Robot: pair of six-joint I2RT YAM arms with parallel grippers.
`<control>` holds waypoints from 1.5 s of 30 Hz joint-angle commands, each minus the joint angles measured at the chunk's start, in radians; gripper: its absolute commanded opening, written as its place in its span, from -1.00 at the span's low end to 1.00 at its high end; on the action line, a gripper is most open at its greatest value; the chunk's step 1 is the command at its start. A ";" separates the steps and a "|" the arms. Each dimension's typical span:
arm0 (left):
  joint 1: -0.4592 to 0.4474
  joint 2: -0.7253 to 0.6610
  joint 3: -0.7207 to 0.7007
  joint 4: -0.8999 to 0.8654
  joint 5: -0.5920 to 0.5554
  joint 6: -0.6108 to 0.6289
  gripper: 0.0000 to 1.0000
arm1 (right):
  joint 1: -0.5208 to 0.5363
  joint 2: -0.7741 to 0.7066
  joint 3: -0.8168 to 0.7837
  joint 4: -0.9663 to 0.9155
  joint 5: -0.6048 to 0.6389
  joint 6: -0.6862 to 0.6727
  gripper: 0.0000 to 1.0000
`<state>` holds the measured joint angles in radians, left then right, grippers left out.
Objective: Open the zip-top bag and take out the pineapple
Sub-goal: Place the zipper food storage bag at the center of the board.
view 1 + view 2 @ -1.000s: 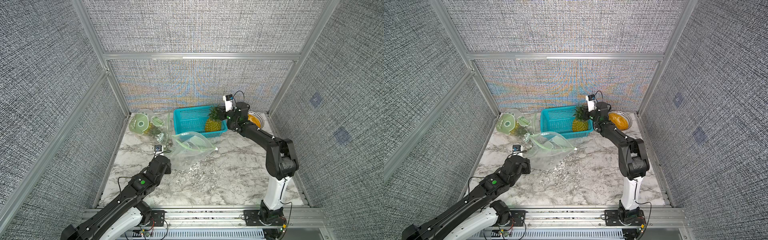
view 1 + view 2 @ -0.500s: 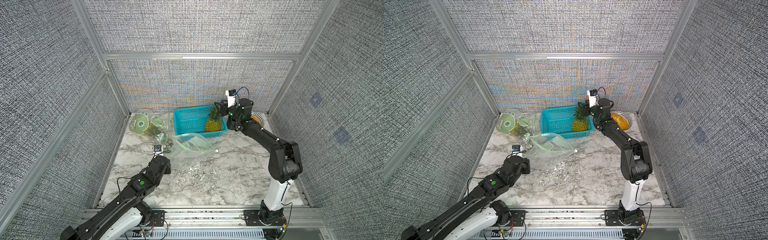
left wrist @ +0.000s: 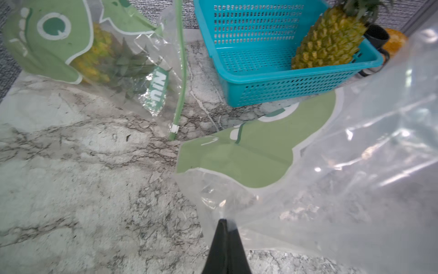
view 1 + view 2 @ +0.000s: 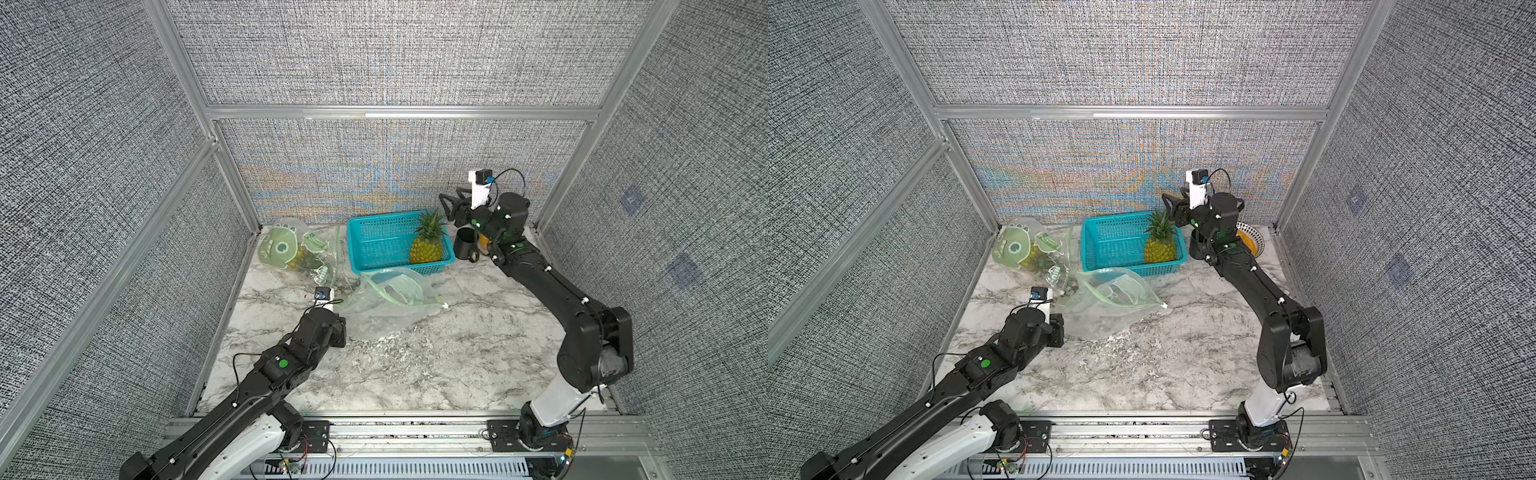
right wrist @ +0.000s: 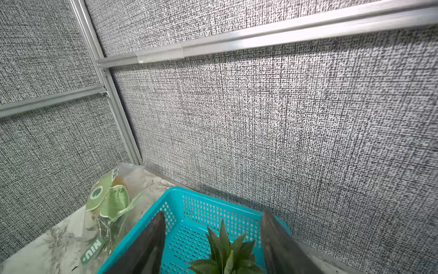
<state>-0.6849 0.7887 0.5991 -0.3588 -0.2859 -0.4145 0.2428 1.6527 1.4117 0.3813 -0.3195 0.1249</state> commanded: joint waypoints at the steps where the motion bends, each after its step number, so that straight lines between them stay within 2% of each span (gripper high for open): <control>1: 0.001 0.033 0.041 0.038 0.126 0.070 -1.00 | -0.007 -0.071 -0.035 -0.056 0.005 -0.009 0.29; 12: 0.000 0.309 0.286 0.039 0.415 0.107 -1.00 | -0.044 -0.368 -0.163 -0.243 0.018 -0.023 0.29; 18: -0.014 0.496 0.423 0.103 0.553 0.032 -1.00 | -0.053 -0.511 -0.205 -0.313 0.026 -0.021 0.28; 25: -0.091 0.711 0.595 0.125 0.561 -0.043 -1.00 | -0.064 -0.622 -0.230 -0.377 0.023 -0.018 0.28; 31: -0.198 0.892 0.784 0.093 0.565 -0.034 -1.00 | -0.072 -0.684 -0.227 -0.393 0.028 -0.013 0.28; 39: -0.290 1.146 1.077 0.034 0.537 -0.024 -1.00 | -0.095 -0.752 -0.238 -0.407 0.056 -0.008 0.28; 45: -0.312 1.366 1.335 0.033 0.526 -0.037 -1.00 | -0.107 -0.784 -0.244 -0.412 0.097 -0.007 0.28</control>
<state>-0.9966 2.0869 1.8446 -0.3145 0.2501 -0.4454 0.1375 0.8780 1.1687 -0.0219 -0.2543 0.1116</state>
